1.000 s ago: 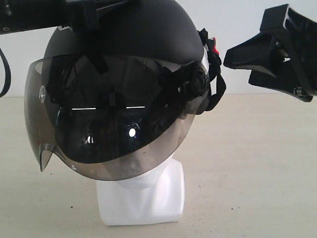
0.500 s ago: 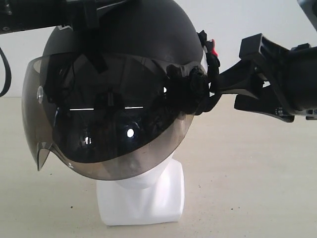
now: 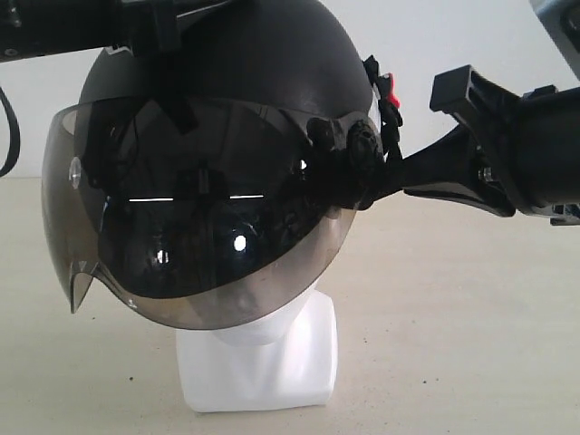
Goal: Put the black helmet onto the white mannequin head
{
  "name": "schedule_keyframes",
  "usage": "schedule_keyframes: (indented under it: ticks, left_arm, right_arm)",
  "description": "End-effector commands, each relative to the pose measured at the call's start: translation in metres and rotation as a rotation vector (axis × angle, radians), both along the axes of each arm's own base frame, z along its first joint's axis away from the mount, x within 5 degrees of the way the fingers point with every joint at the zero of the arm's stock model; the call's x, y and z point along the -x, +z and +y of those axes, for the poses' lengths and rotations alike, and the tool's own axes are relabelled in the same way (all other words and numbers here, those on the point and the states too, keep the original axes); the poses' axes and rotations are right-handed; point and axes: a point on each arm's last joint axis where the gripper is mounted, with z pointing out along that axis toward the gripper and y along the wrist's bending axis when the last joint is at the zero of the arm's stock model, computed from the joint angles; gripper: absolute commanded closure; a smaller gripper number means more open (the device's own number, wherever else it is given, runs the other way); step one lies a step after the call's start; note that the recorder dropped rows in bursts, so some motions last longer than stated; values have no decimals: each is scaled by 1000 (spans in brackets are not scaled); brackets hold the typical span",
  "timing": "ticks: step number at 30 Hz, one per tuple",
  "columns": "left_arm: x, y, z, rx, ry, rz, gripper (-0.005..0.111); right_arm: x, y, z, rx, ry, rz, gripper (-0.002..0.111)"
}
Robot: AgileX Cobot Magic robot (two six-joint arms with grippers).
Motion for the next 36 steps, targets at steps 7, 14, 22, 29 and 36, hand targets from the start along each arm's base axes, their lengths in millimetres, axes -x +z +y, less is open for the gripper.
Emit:
schedule_keyframes:
  ticks: [7,14,22,29,36]
  left_arm:
    - [-6,-12,2,-58,52,29,102]
    - [-6,-12,2,-58,52,29,102]
    - [-6,-12,2,-58,54,29,102]
    - [-6,-12,2,-58,54,29,102]
    - [-6,-12,2,-58,54,29,102]
  right_arm:
    - [0,5,2,-35,28,-50,103]
    - [-1,6,2,-32,21,-65,102]
    - [-1,6,2,-26,28,-73,56]
    - [-2,5,2,-19,30,-73,66]
    - [-1,4,2,-15,33,-72,71]
